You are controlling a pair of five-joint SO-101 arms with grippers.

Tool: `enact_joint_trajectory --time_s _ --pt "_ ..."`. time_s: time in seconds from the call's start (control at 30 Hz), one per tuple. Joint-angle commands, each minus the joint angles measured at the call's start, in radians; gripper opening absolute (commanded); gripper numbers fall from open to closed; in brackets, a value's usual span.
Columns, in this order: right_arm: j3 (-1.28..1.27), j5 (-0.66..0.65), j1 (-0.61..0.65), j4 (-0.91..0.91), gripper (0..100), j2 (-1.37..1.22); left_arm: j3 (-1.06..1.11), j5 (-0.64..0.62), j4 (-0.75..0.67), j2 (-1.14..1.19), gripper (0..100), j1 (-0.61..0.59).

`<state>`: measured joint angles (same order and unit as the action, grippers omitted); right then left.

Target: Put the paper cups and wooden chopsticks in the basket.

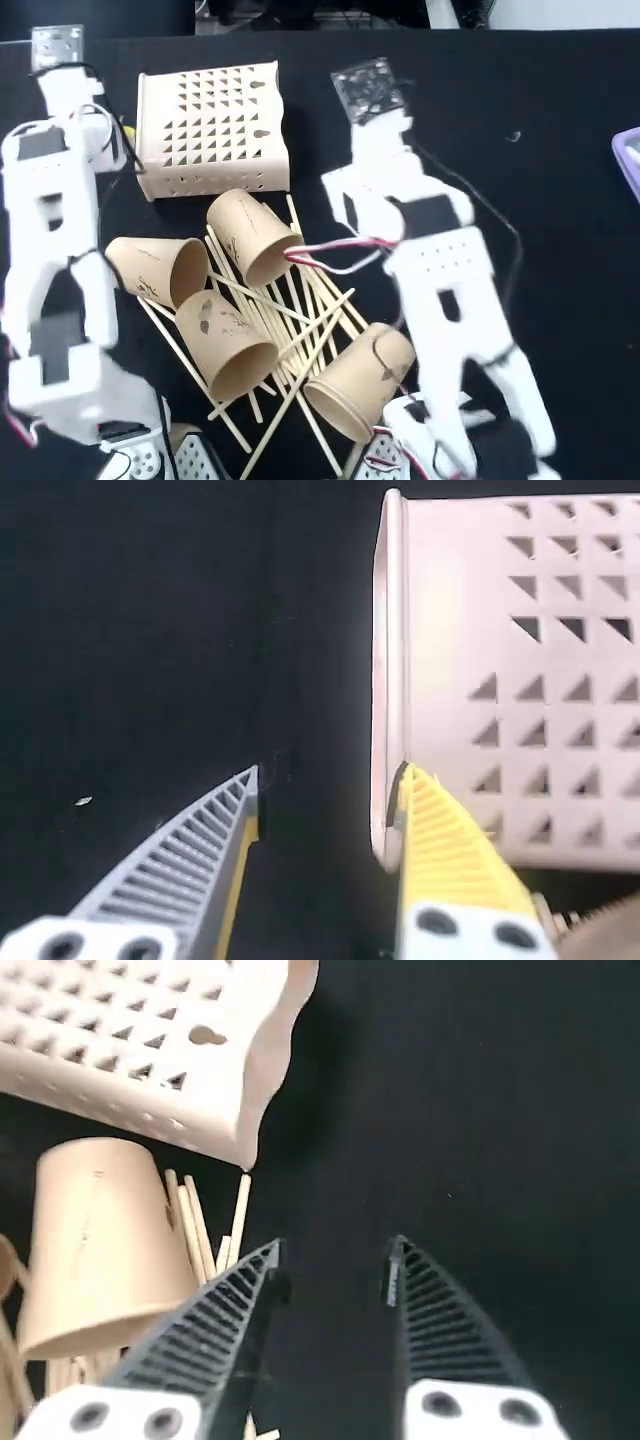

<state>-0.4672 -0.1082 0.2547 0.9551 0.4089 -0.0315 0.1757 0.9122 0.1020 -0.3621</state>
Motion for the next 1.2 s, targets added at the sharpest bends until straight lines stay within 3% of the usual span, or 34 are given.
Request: enact_joint_trajectory --time_s 0.0,0.2,0.43,0.73,1.17 --pt "-0.019 0.006 0.006 -0.101 15.9 -0.077 -0.156 -0.002 0.000 0.104 23 0.015" --pt "-0.116 0.006 0.012 -0.233 16.0 -0.151 -0.312 -0.005 0.002 0.226 23 0.015" --pt "-0.136 0.006 0.008 -0.265 16.1 -0.163 -0.424 -0.126 0.003 0.235 23 0.039" --pt "-0.151 0.006 0.006 -0.265 16.0 -0.163 -0.351 -0.133 -0.008 0.285 23 0.068" --pt "-0.159 0.006 0.011 -0.262 16.0 -0.159 -0.311 -0.132 -0.008 0.353 23 -0.018"
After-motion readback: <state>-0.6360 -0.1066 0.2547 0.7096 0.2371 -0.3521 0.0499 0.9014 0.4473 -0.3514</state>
